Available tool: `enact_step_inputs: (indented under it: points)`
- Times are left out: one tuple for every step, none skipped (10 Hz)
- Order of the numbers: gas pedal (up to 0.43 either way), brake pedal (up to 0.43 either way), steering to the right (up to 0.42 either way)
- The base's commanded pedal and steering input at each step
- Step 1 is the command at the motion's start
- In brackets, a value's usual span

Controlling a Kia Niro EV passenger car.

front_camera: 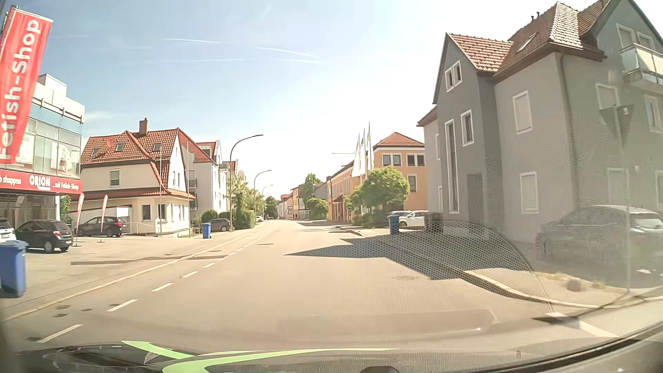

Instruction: Follow the waypoints while adhering to traffic rules and regulations

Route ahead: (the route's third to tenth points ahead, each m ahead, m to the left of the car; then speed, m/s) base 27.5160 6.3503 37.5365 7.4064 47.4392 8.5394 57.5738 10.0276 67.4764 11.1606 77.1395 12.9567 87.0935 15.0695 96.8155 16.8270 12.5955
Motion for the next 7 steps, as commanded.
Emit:
enact_step_inputs:
  points:
    - [0.079, 0.0, -0.019]
    - [0.079, 0.0, -0.019]
    - [0.079, 0.0, -0.019]
    - [0.079, 0.0, -0.019]
    - [0.079, 0.0, -0.019]
    - [0.079, 0.0, -0.019]
    - [0.059, 0.0, -0.019]
